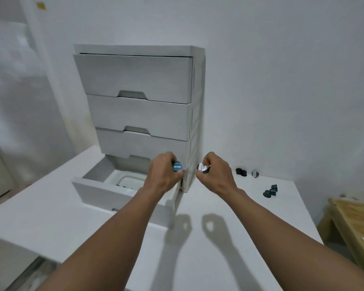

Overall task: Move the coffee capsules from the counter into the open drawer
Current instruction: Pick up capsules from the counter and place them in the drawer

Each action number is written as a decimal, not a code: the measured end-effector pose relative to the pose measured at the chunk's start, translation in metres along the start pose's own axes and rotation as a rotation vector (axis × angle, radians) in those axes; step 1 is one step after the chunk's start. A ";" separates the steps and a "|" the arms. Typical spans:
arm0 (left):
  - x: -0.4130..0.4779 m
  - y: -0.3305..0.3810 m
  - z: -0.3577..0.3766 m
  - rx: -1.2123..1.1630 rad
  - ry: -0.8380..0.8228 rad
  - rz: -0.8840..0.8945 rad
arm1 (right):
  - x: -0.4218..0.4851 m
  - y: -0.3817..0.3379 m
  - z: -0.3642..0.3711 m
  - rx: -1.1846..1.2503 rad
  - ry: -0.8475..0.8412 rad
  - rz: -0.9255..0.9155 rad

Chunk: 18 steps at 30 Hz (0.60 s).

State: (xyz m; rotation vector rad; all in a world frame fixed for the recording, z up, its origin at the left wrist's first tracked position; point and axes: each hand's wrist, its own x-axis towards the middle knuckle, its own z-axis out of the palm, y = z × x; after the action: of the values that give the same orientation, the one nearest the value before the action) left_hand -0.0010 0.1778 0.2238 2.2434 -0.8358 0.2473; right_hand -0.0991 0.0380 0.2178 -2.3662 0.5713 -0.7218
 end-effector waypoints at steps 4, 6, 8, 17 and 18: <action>0.005 -0.048 -0.032 0.023 -0.041 0.044 | 0.000 -0.038 0.040 0.043 0.007 0.027; 0.006 -0.069 -0.049 -0.011 -0.069 0.051 | -0.002 -0.054 0.058 0.069 0.015 0.035; 0.006 -0.094 -0.068 -0.076 -0.087 0.043 | -0.005 -0.073 0.080 0.105 0.035 0.037; 0.015 -0.179 -0.099 -0.232 -0.176 0.010 | -0.005 -0.113 0.151 0.100 -0.044 0.085; 0.019 -0.186 -0.096 -0.231 -0.187 0.008 | -0.001 -0.114 0.157 0.101 -0.050 0.089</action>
State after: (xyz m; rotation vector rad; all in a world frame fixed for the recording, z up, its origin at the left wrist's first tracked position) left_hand 0.1375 0.3339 0.1961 2.0676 -0.9216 -0.0545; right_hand 0.0215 0.1864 0.1849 -2.2443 0.6006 -0.6351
